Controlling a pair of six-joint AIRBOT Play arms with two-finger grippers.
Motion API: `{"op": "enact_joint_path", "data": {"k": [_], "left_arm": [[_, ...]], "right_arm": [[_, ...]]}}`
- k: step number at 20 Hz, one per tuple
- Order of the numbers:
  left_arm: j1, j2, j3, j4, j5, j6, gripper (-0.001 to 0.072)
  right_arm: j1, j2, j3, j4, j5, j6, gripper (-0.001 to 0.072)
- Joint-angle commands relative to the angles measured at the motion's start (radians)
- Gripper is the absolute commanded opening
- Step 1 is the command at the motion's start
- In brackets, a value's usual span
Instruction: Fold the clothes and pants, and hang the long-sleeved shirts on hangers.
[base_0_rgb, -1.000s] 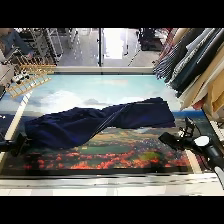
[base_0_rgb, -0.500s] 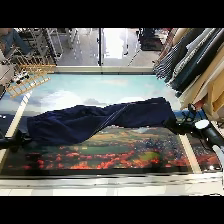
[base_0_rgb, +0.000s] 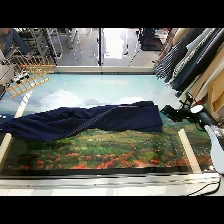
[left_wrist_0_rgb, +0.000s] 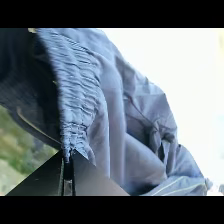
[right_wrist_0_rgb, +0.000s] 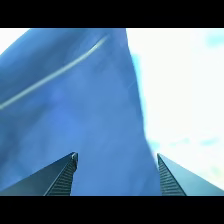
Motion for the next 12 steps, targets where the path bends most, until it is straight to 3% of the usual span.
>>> {"op": "enact_joint_path", "data": {"k": [1,6,10,12], "left_arm": [[0.014,-0.068,0.043,0.017,-0.010,-0.033,0.0010],[-0.001,-0.113,0.043,0.016,-0.005,-0.033,0.0011],[0.002,-0.113,0.043,0.017,-0.007,-0.032,0.0011],[0.002,-0.113,0.043,0.017,-0.007,-0.032,0.0012]], "right_arm": [[0.000,-0.193,0.199,0.008,0.050,-0.013,0.0566],[0.013,-0.449,0.500,0.083,0.206,-0.156,0.0564],[0.031,-0.487,0.639,0.075,0.147,-0.252,0.0562],[0.031,-0.500,0.706,0.076,0.130,-0.252,0.0484]]}}
